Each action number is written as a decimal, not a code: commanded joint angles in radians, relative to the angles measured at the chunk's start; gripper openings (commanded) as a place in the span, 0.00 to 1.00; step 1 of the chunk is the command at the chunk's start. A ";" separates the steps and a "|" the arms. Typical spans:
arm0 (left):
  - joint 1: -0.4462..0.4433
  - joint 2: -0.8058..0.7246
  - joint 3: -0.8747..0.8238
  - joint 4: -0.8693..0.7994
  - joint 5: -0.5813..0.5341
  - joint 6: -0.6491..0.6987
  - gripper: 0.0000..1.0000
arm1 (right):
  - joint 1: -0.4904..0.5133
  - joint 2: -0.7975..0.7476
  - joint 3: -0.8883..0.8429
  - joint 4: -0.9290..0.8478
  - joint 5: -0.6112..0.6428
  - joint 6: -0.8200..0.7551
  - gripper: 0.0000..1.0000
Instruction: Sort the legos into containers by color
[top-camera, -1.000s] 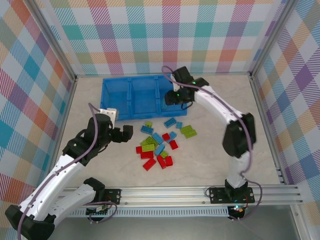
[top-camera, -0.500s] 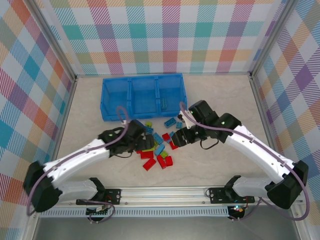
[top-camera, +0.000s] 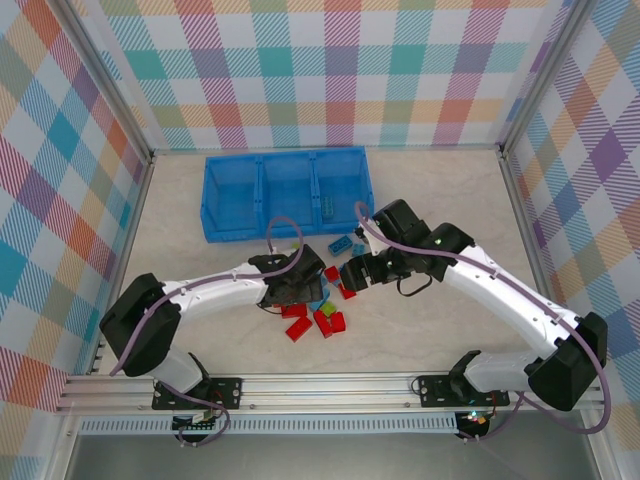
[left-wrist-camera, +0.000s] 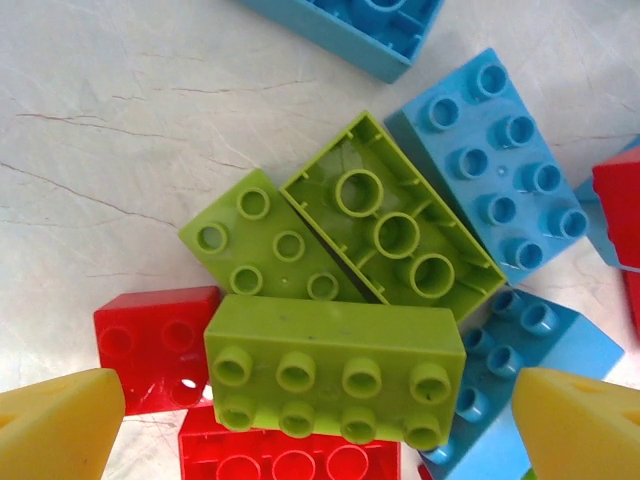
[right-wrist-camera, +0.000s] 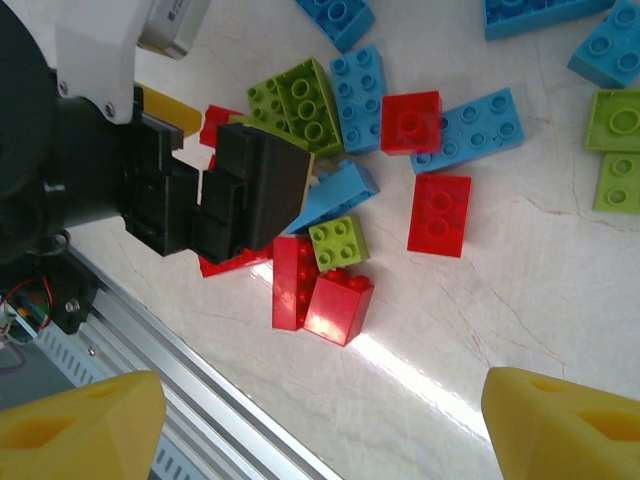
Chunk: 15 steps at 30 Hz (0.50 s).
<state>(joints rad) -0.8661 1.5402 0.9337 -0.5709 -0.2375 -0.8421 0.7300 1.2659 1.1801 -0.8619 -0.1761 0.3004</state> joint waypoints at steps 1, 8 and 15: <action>0.006 0.019 0.006 0.008 -0.036 -0.018 0.96 | 0.000 -0.023 -0.005 0.033 0.005 0.027 0.84; 0.013 0.057 0.002 0.054 -0.002 -0.018 0.83 | 0.000 0.004 0.013 0.031 0.015 0.017 0.85; 0.012 0.093 0.005 0.060 -0.011 -0.023 0.74 | 0.000 -0.004 0.014 0.024 0.013 0.026 0.86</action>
<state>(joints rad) -0.8608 1.6001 0.9340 -0.5194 -0.2562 -0.8528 0.7300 1.2682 1.1801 -0.8440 -0.1654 0.3092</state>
